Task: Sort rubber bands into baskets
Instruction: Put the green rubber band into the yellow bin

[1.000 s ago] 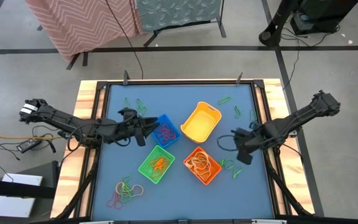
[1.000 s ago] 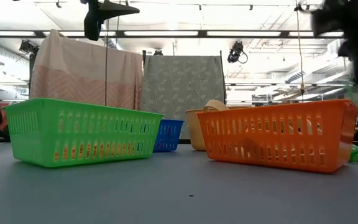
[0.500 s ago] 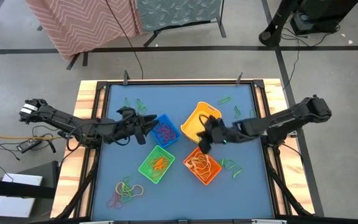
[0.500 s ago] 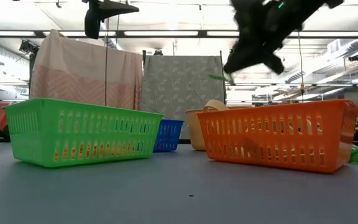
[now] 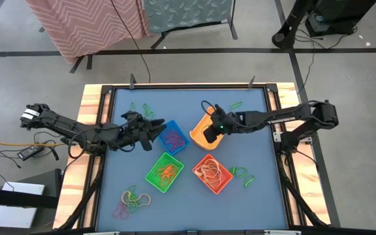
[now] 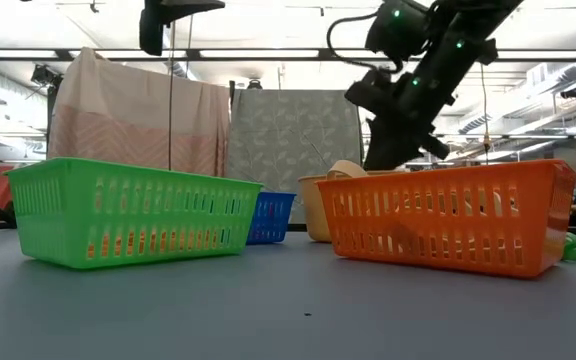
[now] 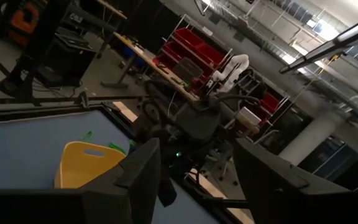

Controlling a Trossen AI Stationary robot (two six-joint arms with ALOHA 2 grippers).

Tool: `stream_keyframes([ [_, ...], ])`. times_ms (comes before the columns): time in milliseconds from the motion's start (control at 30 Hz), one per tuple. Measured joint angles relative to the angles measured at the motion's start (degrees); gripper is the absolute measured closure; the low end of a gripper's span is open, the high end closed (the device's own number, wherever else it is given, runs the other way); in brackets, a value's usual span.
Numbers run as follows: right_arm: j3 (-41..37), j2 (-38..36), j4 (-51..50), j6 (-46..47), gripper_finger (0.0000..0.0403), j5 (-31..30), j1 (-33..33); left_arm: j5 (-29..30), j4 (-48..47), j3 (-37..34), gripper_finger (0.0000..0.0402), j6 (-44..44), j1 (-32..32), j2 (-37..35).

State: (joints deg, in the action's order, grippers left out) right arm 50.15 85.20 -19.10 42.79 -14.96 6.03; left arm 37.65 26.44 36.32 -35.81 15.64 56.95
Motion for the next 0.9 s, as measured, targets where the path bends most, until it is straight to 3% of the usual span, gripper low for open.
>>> stream_keyframes([
  [167,0.00,-1.25,-1.45,-3.10,0.0250,1.92,0.21,-0.03,0.90,0.00,0.0195,0.95,0.00,0.00],
  [400,0.00,-10.32,-8.86,-6.50,0.0146,2.48,1.59,-0.04,1.13,0.00,0.0195,1.29,0.00,0.00],
  [567,0.02,-18.23,-23.71,3.52,0.0136,-6.43,3.23,-0.04,1.02,0.00,0.0195,2.61,0.00,0.00],
  [700,0.02,-22.33,-35.88,17.15,0.0146,-14.75,6.35,0.04,1.02,0.00,0.0195,2.80,0.00,0.00],
  [900,0.02,-20.55,-43.92,17.58,0.0155,-14.09,19.64,0.26,1.04,0.00,0.0195,2.69,0.00,0.00],
])
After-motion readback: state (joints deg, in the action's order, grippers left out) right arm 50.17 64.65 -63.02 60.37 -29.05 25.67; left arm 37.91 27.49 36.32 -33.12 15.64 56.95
